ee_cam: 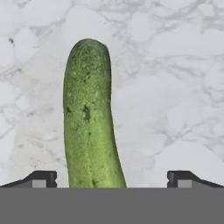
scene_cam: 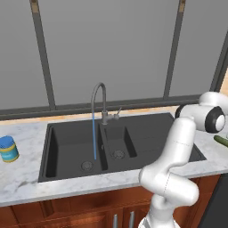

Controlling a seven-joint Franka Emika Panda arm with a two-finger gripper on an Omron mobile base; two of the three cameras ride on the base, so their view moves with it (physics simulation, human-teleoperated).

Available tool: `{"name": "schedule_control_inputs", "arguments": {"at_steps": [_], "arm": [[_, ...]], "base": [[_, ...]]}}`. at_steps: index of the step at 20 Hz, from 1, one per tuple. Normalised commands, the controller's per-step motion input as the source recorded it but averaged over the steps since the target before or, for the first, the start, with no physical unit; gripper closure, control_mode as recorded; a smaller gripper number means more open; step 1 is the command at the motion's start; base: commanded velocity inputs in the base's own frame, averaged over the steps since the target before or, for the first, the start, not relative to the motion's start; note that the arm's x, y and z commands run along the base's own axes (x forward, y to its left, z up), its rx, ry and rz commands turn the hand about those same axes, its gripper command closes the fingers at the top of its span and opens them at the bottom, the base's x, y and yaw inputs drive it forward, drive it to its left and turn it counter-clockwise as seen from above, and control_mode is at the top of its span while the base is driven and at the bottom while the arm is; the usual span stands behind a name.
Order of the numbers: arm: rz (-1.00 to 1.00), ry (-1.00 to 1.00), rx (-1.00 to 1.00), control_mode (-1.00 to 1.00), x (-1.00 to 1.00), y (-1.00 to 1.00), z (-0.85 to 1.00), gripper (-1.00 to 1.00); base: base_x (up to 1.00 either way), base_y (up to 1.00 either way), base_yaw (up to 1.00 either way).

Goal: Turn on the sink faucet. Then move the cucumber from the counter to the sink. Turn off the sink. Move the vegetable from the sink to the pot next to the stove. Finally move the pot to the rear left burner.

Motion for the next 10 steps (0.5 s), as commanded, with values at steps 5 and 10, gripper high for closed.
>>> {"name": "schedule_control_inputs", "arguments": {"at_steps": [5,10], "arm": [[0.15,-0.06,0.0,-1.0,-0.2,0.49,-0.28,-1.0],[0.14,-0.1,0.0,-1.0,0.0,0.23,-0.29,-1.0]], "base": [[0.0,0.0,0.0],[0.0,0.0,0.0]]}}
